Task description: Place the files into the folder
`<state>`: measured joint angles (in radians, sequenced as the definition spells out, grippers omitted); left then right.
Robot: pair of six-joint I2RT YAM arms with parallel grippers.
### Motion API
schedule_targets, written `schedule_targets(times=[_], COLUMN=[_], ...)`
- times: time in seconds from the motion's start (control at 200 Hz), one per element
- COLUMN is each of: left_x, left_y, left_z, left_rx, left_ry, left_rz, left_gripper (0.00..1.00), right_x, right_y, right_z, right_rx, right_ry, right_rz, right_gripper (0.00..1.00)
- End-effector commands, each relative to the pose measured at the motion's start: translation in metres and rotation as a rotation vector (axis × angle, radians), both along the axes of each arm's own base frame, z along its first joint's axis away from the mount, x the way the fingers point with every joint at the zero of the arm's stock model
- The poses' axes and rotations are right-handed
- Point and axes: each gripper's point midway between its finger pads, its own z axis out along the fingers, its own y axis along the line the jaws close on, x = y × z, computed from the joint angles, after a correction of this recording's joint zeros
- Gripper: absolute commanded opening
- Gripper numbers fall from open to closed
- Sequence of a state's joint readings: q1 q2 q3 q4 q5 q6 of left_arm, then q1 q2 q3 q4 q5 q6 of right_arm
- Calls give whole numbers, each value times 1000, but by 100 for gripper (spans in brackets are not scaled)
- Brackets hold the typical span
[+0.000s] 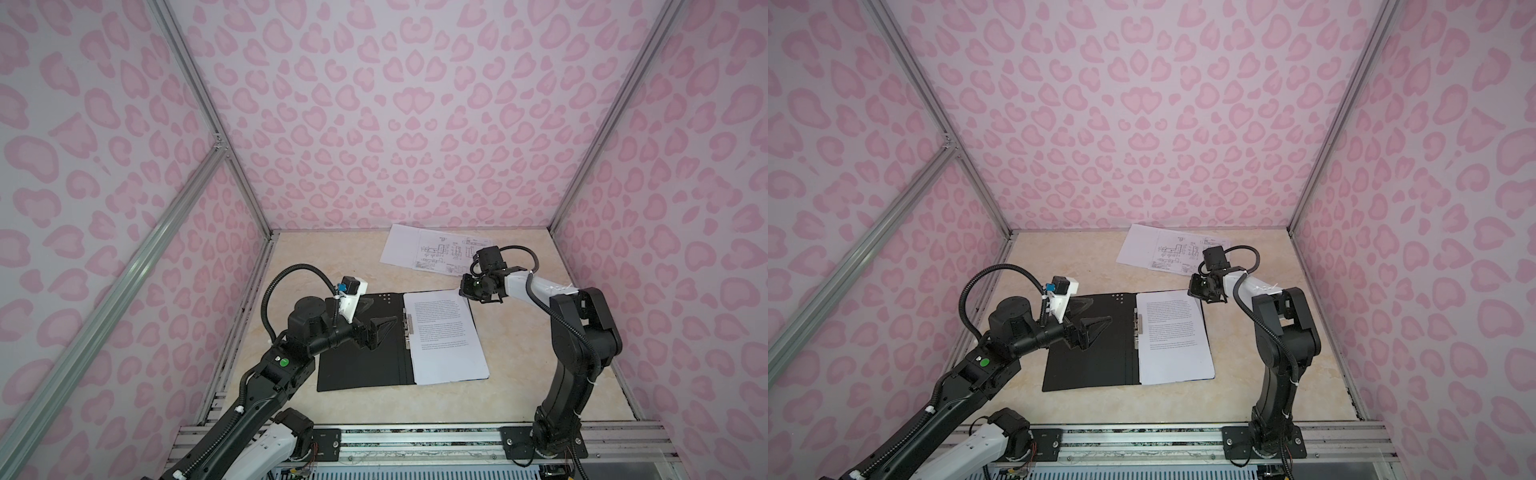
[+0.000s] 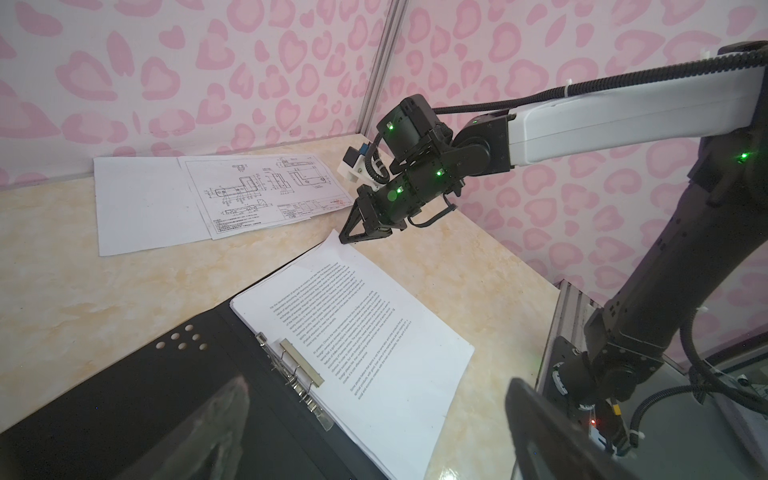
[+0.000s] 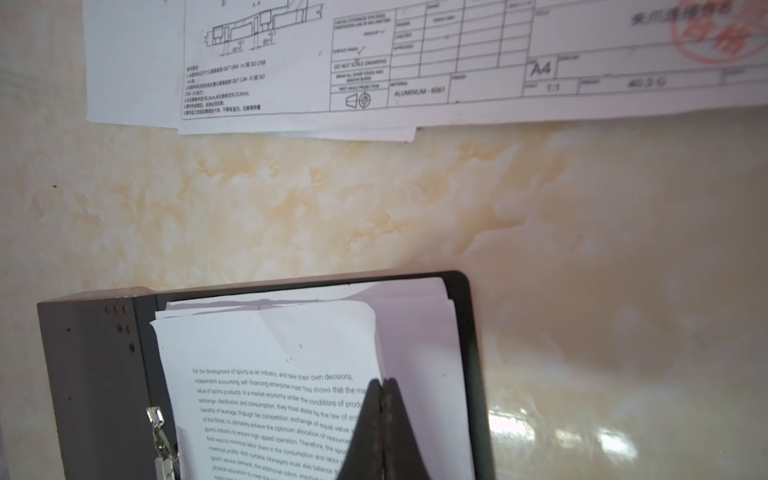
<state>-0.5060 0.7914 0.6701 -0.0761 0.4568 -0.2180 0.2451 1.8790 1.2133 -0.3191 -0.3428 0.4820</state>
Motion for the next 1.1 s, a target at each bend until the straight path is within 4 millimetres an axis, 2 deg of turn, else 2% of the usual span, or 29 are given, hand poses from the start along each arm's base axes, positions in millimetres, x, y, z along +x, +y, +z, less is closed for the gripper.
schedule_targets(times=[0.0,0.15,0.52,0.58,0.645,0.765,0.955,1.095], left_x=[-2,-2,-2,-2,-2,0,12,17], left_y=[-2,-2,-2,-2,-2,0,-2,-7], left_z=[12,11,11,11,11,9,-5,-33], left_rx=[-19,-18,-16,-15,-14,-9,16,97], left_ry=[-28,-29,-32,-30,-32,-22,95,209], left_rz=[-12,-14,-14,-13,-12,5,48,95], left_gripper=[97,97,98,98,97,97,98,97], right_x=[0,0,-4,-6,-12,-32,-85,-131], right_y=[-1,-4,-15,-20,-23,-25,-36,-53], right_z=[1,5,8,9,13,31,28,21], right_rx=[-5,-9,-27,-36,-54,-97,-129,-150], right_ry=[-9,-33,-45,-49,-54,-110,-83,-5], right_rz=[-12,-25,-64,-69,-49,-6,17,-50], right_gripper=[4,23,37,45,49,53,45,44])
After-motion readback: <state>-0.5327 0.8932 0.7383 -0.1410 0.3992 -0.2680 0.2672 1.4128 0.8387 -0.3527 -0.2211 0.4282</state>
